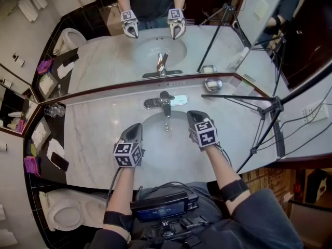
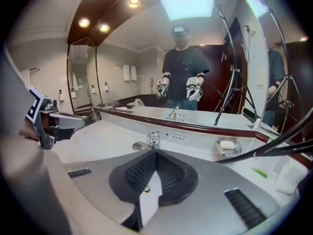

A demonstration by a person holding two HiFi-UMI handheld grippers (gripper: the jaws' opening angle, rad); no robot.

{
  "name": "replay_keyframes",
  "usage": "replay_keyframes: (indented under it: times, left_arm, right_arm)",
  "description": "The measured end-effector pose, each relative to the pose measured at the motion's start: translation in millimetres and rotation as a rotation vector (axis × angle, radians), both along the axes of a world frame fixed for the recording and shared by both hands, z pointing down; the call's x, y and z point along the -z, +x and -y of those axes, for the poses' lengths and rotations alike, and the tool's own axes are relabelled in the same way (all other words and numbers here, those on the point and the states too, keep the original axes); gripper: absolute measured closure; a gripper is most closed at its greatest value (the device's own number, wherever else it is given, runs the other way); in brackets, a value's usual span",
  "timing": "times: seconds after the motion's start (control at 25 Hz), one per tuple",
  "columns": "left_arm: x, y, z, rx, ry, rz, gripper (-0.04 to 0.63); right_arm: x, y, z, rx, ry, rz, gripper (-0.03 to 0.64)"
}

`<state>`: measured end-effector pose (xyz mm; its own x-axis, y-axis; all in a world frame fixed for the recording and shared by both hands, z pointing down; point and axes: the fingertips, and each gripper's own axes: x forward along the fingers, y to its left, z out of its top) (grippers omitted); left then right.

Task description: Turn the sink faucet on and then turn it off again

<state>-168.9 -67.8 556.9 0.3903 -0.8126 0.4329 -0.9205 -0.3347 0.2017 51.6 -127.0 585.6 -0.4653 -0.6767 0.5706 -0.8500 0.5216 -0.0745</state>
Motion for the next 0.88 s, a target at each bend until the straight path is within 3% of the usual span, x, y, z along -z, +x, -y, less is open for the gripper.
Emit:
replay_keyframes:
  times: [0.4,0.6,0.72,0.88]
  left_arm:
    - [0,-7,3,0.045,0.001,-0.032,0.595]
    - [-1,-10,5,0.052,0.005,-0.011,0.595]
    - [1,-4,12,0.03,0.024,0.003,0.595]
    - [0,8,26,-0.036,0.034,0.032,0.547]
  right_arm:
    - [0,1,-14,-0.013,-0.025,0.042,0.597]
    - [0,-4,-13,-0.003,-0.027,0.056,0.597]
    - [-2,-5,-12,0.001,-0.027,0.057,0.597]
    - [-1,-5,-10,-0.003,-0.033,0.046,0.597]
